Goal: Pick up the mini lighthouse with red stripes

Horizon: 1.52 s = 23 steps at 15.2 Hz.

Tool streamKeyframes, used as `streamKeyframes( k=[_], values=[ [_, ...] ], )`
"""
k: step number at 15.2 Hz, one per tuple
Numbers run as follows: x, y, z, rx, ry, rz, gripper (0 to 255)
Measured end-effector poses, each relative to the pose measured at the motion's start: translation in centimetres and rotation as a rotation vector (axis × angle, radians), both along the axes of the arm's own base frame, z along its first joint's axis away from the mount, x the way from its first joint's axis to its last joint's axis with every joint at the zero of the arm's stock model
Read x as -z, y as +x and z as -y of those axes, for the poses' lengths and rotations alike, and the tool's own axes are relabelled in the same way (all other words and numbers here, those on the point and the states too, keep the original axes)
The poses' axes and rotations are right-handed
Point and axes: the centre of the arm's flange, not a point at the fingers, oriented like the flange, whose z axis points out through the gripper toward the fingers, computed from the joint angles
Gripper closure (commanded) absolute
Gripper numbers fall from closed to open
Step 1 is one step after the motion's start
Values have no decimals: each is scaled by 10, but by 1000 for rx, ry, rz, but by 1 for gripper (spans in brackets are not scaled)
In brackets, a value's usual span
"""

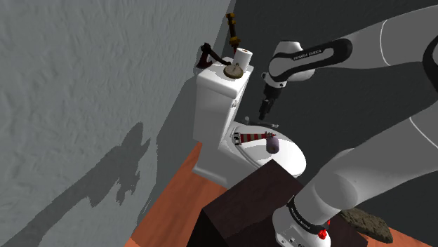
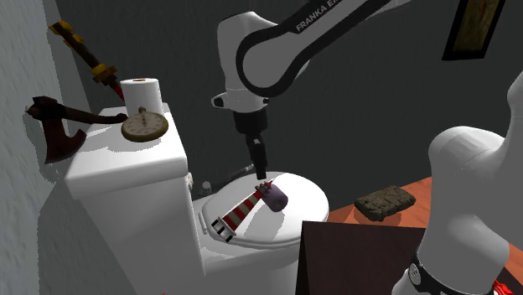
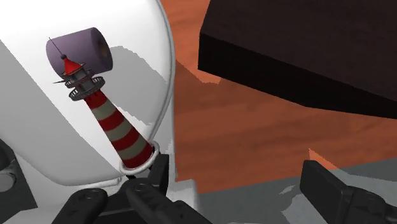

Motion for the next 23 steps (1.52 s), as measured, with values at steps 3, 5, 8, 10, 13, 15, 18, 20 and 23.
streamKeyframes(
  k=[3,5,8,10,13,15,18,20,23],
  values=[
    [31,13,23,-47,-5,-35,0],
    [50,19,41,-79,-9,-59,0],
    [83,29,64,-126,-15,-94,0],
    [103,37,78,-158,-18,-118,0],
    [132,47,102,-205,-24,-153,0],
    [156,54,119,-237,-28,-176,0],
    [185,67,139,-285,-33,-212,0],
    [209,74,155,-317,-36,-235,0],
    [226,77,165,-338,-38,-251,0]
  ],
)
